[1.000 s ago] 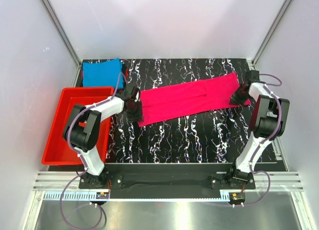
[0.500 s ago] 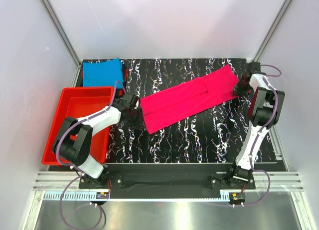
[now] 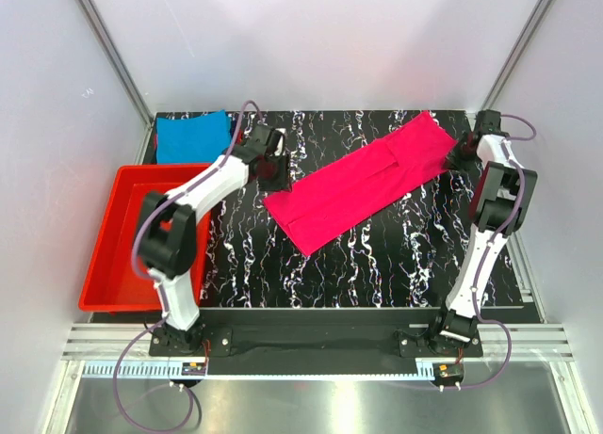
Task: Fold and stack the t-shirts
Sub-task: Fold the tshirt
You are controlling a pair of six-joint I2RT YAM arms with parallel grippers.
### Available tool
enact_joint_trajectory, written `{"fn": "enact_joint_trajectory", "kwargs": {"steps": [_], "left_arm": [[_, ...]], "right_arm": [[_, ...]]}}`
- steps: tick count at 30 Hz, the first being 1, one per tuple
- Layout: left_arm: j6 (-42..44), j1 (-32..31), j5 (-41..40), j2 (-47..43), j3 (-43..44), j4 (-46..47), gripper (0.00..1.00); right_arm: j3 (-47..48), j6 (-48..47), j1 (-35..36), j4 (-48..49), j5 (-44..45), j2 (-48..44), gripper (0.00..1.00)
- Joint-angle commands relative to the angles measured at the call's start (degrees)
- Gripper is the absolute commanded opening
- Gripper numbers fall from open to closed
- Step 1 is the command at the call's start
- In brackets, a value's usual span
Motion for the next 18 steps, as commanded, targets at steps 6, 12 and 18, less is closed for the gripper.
{"fn": "enact_joint_trajectory", "kwargs": {"steps": [6,12,18], "left_arm": [[4.9,4.7,-5.0,10.3,4.2,-5.3,0.42],[2.3,4.7,-6.4,11.9,-1.0,-3.1,0.39],[-1.8,4.6,-6.8,4.3,-12.4,-0.8,0.38]], "right_arm": [[-16.3,5.8,0.2,3.4,-6.0,-16.7,0.08],[-30.4,8.5,1.3,7.8,-9.8,-28.1,0.12],[-37.9,7.1,1.9,6.0,-11.0,-36.5,0.16]]}}
